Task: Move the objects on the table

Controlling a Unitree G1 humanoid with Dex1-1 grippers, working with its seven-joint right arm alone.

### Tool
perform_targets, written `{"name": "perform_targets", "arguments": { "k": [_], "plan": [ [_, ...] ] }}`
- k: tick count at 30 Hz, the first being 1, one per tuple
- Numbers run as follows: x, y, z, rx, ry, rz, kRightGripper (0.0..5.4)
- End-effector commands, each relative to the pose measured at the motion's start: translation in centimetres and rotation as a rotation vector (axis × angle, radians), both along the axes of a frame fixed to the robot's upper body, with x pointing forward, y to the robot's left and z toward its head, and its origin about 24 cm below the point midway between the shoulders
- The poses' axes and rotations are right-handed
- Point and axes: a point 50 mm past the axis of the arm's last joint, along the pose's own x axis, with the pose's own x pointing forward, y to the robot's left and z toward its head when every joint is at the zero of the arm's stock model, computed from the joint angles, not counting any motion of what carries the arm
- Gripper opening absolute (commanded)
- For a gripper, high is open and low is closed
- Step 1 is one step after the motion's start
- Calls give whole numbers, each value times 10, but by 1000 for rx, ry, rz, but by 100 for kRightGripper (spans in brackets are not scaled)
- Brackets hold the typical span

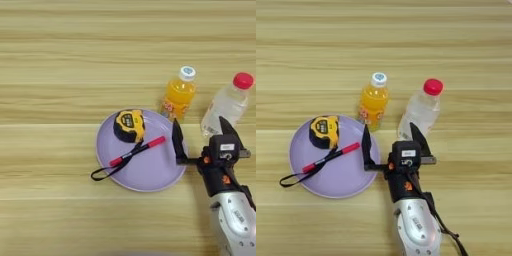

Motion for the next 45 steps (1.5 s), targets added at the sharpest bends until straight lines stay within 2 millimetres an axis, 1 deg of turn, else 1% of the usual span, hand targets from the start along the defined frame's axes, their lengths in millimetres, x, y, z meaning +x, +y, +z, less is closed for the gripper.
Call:
{"name": "perform_targets", "arguments": {
  "k": [1, 18, 23, 31, 37, 45],
  "plan": [
    [5, 0, 16, -9, -85, 12, 537],
    [5, -2, 15, -4, -77, 15, 537],
    [5, 2, 16, 16, -63, 36, 537],
    [6, 10, 24, 6, -62, 95, 537],
    [9, 12, 29, 7, -68, 110, 537],
    [20, 11, 30, 9, -56, 115, 537]
  ]
}}
